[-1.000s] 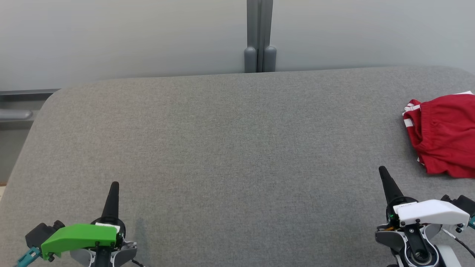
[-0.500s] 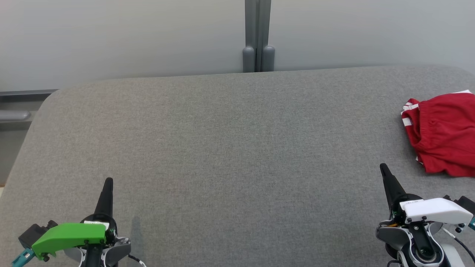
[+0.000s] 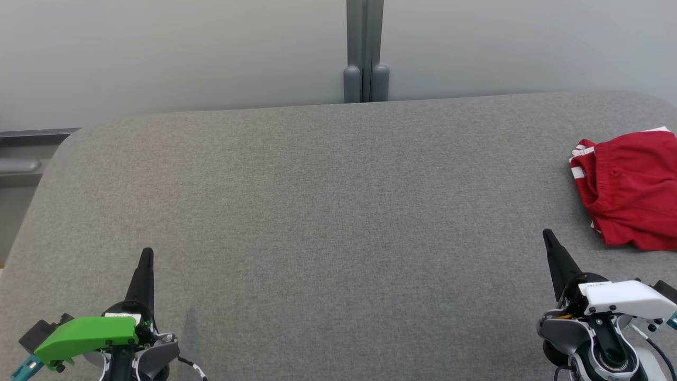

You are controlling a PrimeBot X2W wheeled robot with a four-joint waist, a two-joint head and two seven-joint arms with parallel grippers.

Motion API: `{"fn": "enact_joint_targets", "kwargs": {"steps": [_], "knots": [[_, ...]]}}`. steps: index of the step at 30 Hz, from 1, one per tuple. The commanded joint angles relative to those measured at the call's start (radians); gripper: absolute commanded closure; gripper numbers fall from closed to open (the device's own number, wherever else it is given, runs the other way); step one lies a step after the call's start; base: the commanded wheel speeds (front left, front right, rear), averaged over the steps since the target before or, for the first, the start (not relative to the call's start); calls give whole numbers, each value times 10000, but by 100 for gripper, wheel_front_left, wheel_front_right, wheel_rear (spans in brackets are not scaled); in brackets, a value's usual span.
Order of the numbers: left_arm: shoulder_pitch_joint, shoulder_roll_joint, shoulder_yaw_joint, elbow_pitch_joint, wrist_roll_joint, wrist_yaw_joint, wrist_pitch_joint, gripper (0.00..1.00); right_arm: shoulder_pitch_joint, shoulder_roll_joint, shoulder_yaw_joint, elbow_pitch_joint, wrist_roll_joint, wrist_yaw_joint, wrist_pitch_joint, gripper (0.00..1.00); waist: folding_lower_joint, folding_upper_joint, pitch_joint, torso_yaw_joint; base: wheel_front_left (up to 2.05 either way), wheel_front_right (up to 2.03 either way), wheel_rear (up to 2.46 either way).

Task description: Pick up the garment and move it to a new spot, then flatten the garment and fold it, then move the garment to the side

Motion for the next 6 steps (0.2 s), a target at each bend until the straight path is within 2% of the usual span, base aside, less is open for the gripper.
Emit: {"fn": "enact_joint_targets", "kwargs": {"steps": [1,6], "knots": [[-182,50,93,-59,-177,-71,50,100,-138,-44,-37,-58,204,1,75,100,0,0,2,-6,0,0,0],[-209,42,174,-71,-468,-115,135,100,-156,-45,-71,-56,523,1,153,100,0,0,7,-25,0,0,0]]}}
